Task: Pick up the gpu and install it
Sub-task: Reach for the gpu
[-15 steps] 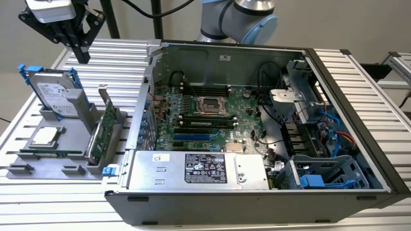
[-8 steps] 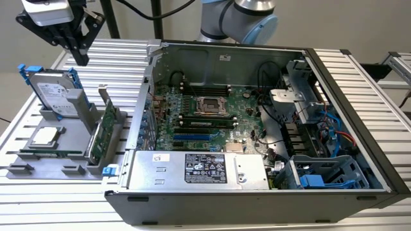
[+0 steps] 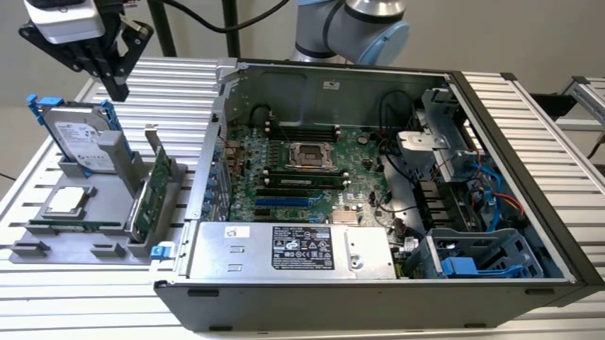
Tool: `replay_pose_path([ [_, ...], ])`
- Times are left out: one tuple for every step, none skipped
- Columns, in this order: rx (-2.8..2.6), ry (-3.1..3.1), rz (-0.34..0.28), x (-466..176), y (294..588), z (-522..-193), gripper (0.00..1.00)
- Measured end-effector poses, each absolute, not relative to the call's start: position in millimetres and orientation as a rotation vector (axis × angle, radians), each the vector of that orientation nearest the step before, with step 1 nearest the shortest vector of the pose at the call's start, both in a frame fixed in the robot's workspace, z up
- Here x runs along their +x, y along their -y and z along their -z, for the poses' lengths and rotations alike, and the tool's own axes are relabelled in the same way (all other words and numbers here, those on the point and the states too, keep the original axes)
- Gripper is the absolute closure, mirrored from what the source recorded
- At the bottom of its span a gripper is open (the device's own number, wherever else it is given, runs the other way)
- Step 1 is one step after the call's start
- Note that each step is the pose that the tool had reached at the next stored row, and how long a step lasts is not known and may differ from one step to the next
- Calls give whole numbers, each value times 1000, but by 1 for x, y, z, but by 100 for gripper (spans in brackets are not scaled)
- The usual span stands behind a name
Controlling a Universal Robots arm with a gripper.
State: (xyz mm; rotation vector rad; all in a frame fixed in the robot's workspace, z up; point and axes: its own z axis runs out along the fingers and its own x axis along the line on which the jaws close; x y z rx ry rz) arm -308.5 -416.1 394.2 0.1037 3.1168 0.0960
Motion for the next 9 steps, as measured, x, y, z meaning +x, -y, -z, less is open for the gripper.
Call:
replay_pose_path([
  [104, -3117, -96, -308, 417, -394, 100],
  [104, -3117, -96, -308, 418, -394, 100],
  [104, -3117, -96, -308, 420, -394, 100],
  [104, -3117, -96, -308, 421, -394, 100],
  [104, -3117, -96, -308, 422, -394, 100],
  [104, -3117, -96, -308, 423, -394, 100],
  [104, -3117, -96, -308, 424, -394, 100],
  [104, -3117, -96, -308, 425, -394, 100],
  [104, -3117, -96, -308, 426, -394, 100],
])
